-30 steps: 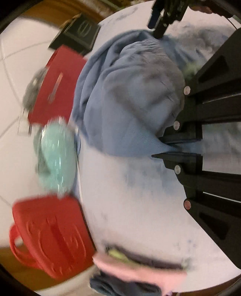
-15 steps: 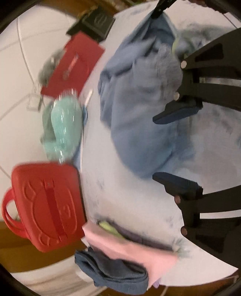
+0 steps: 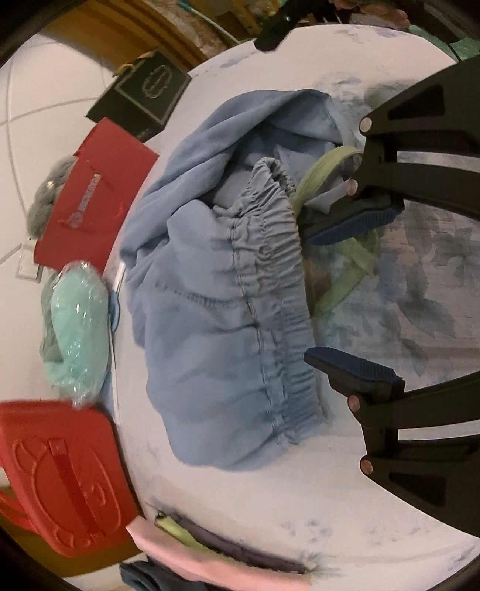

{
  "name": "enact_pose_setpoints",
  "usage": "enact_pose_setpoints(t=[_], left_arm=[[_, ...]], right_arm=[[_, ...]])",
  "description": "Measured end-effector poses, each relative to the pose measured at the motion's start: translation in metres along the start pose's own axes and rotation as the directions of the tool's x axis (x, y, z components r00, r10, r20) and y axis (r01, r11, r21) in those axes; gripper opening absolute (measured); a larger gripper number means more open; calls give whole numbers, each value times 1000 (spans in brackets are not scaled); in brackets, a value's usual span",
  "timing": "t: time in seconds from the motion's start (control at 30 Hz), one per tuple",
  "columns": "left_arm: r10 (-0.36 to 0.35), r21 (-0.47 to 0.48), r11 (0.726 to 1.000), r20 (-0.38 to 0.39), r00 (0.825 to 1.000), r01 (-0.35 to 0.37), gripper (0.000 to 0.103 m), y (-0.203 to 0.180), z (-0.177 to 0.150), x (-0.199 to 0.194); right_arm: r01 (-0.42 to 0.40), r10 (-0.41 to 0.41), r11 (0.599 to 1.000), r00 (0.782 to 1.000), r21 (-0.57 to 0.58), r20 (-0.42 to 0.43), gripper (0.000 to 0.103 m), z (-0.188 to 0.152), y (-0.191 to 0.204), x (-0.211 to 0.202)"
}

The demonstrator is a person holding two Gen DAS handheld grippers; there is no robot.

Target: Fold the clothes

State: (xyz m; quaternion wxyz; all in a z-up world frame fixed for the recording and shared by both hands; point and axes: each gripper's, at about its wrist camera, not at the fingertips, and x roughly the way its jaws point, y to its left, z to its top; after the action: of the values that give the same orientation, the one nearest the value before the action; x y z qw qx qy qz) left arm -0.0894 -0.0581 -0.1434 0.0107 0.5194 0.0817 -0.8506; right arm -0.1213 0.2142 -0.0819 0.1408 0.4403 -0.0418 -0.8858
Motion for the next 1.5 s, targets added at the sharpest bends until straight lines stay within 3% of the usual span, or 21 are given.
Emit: enact_pose_setpoints(t=[0.2,0.3,0.5,0.77,0.93,0.97,1.03,1.07,1.1,1.13,1.23,1.33,1.43,1.5], left_arm=[[26,51,998,1,1000,-26,59,-11,12,23],[55,65,996,4,998,-55,59,-13,19,41],[110,74,991,-32,993,-107,58,-11,25,74],[165,100,981,20,986,-166,60,-18,20,79],[154,101,983,-8,988,-153,60,-15,24,78],[151,93,985,-15,988,-149,59,-13,25,77],[163,69,985,-24,986,-161,37,-8,27,74],[176,52,983,-26,984,-174,8,-2,28,70],[144,20,990,-34,989,-143,7,6,29,65],[97,-16,995,-41,994,-98,7,15,30,59],[97,-39,994,-1,995,-97,7,35,27,27],[133,-67,989,63,989,-129,7,61,23,-19],[184,-96,980,132,974,-172,7,93,20,-71],[218,-109,973,171,961,-202,7,111,19,-100]], right_arm=[[-43,45,999,993,17,-109,68,-10,6,43],[-20,20,1000,988,-3,-155,68,-14,14,67],[-41,45,999,969,22,-244,68,-20,16,114],[-39,39,999,973,4,-229,89,-22,22,125],[-3,-18,997,960,-75,-278,86,-21,33,128],[3,-25,997,958,-77,-286,84,-21,33,128],[8,-26,998,955,-63,-294,76,-23,31,123],[10,-26,998,955,-55,-295,56,-24,30,119],[15,-26,999,959,-42,-281,22,-27,28,111],[45,-55,998,961,-43,-270,6,-30,25,104],[108,-107,994,969,-11,-221,3,-33,8,80],[188,-184,982,977,30,-103,3,-23,-19,26],[286,-288,956,957,60,37,3,-12,-44,-43],[338,-346,938,931,82,119,3,-6,-57,-89]])
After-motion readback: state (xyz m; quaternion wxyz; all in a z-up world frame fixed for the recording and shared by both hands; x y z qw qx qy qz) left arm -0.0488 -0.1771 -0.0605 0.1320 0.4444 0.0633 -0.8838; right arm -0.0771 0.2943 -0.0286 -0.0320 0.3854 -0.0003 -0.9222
